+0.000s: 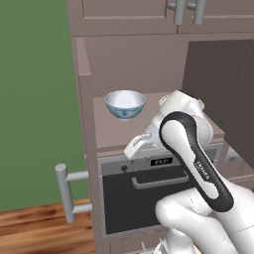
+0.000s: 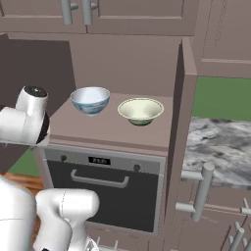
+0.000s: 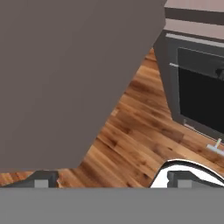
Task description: Move the bowls from the cabinet to the plates on the dining table.
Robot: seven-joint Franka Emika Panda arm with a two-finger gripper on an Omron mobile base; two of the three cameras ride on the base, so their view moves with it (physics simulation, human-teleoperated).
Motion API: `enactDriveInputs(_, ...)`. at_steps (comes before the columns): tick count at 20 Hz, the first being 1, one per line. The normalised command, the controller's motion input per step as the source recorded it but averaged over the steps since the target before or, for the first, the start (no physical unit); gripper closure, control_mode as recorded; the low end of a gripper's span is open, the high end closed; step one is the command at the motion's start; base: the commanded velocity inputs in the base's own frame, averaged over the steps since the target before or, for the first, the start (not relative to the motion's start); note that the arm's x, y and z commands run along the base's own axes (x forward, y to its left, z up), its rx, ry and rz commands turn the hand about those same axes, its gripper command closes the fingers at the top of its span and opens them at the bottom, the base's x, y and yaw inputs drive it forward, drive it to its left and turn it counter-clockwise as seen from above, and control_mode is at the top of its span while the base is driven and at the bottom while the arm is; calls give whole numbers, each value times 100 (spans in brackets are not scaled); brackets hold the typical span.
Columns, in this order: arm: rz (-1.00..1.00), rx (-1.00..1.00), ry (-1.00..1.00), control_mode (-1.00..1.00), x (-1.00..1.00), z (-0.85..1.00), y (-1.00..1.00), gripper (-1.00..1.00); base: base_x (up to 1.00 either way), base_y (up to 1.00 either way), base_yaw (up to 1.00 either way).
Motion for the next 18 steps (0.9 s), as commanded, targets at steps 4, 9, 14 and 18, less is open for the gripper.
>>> enactDriveInputs(4, 0, -31, -5, -100, 15, 25, -39, -100, 0, 0, 0)
enactDriveInputs(9, 0, -29, -7, -100, 6, 20, -25, -100, 0, 0, 0)
enactDriveInputs(14, 0, -25, -7, -100, 9, 4, -25, -100, 0, 0, 0)
enactDriveInputs(18, 4, -17, -5, -100, 14, 0, -45, -100, 0, 0, 0)
